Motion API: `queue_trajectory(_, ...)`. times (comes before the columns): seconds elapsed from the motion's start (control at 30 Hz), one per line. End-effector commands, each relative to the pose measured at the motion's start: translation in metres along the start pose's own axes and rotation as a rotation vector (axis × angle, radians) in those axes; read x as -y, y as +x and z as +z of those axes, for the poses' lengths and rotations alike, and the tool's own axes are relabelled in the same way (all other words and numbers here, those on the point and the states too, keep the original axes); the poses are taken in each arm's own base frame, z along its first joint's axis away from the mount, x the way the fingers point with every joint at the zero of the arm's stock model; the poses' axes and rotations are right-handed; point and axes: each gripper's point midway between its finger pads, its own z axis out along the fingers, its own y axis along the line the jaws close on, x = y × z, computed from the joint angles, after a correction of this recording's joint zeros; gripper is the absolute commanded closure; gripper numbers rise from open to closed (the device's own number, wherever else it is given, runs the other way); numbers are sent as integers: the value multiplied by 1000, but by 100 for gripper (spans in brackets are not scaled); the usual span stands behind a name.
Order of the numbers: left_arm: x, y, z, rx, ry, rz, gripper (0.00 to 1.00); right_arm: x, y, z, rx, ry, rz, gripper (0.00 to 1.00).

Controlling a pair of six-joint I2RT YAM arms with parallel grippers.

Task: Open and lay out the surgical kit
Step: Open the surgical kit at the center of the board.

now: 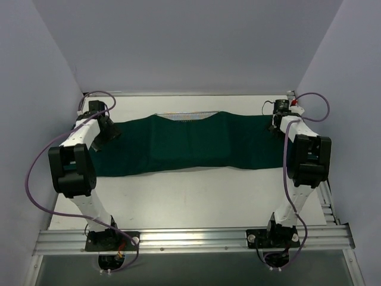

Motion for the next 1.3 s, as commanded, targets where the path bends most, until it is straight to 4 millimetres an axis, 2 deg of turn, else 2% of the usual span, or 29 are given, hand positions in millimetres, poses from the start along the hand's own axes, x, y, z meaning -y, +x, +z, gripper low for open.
queue_trajectory(0.0,17,-20,8,42,26,-17,6,5,8,12,-2,48,1,31)
queue_trajectory(0.27,7,-2,34,-23,-22,14,6,17,41,35,-86,67,10,34)
queue_trajectory(0.5,-4,18,46,-70,-53,28,6,73,73,43,-197,194,73,35)
queue_trajectory(0.7,-14,32,47,-107,-71,33,6,107,87,32,-239,243,100,35)
queue_trajectory(0.73,-14,36,46,-116,-65,32,6,113,84,29,-236,247,116,35)
queue_trajectory(1.0,-29,57,38,-160,-73,33,6,154,105,17,-280,312,165,34)
queue_trajectory(1.17,-42,71,31,-184,-89,33,6,177,107,11,-284,341,219,34)
queue_trajectory(1.27,-52,71,30,-181,-109,29,6,188,108,6,-272,357,247,34)
